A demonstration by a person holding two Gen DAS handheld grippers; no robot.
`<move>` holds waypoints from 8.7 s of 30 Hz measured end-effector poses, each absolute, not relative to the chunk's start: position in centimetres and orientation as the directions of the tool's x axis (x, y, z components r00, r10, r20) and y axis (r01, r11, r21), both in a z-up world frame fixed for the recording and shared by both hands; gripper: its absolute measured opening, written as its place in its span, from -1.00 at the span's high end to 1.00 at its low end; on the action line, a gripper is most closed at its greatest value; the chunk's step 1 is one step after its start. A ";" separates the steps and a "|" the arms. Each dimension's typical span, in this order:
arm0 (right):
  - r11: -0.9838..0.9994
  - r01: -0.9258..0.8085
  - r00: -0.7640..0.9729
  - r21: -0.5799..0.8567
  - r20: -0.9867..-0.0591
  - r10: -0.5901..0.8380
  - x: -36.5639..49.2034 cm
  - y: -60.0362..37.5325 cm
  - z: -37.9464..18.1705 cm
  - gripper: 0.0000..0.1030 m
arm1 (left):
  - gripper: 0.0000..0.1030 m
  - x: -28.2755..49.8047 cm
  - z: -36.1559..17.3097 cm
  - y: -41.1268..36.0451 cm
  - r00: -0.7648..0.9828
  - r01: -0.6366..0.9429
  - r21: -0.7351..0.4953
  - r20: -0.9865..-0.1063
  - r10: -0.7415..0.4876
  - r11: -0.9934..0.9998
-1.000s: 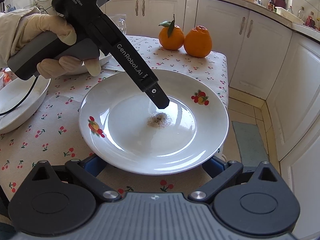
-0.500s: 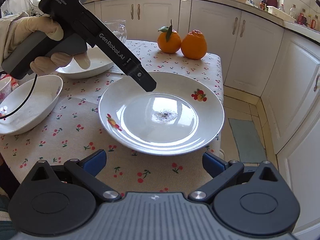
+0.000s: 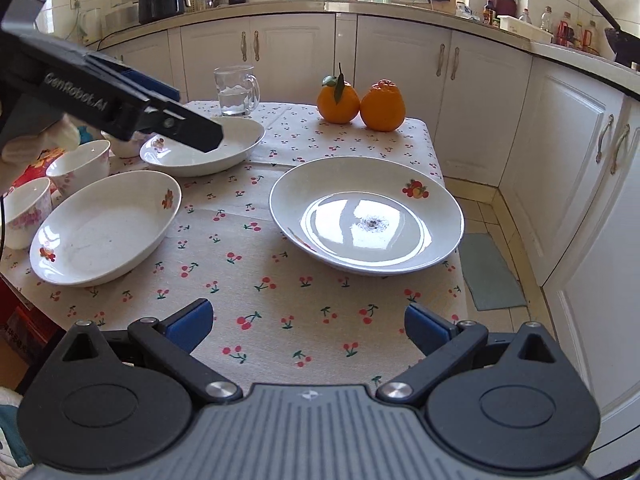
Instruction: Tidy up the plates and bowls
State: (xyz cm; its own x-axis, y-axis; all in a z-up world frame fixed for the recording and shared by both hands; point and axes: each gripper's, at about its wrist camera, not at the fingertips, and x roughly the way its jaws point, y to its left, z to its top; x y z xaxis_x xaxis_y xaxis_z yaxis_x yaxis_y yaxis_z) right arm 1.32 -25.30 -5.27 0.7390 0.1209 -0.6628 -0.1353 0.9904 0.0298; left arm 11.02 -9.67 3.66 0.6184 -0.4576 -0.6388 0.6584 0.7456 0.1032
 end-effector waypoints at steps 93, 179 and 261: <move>0.596 -0.756 0.202 0.270 -0.770 0.605 22.2 -10.3 -7.3 -0.74 | -0.77 4.6 -6.3 2.0 0.677 0.442 0.018 -0.662 -0.320 0.897; 0.889 -0.355 0.499 0.289 -0.746 0.442 20.8 -35.9 -6.0 -0.81 | -0.76 15.8 -4.5 -17.0 0.358 0.842 -0.008 -0.740 -0.569 0.540; 0.954 -0.286 0.674 -0.086 -0.725 0.137 8.6 -26.1 -1.7 -1.00 | -0.81 9.2 -1.5 -10.8 0.545 0.770 0.093 -0.609 -0.576 0.631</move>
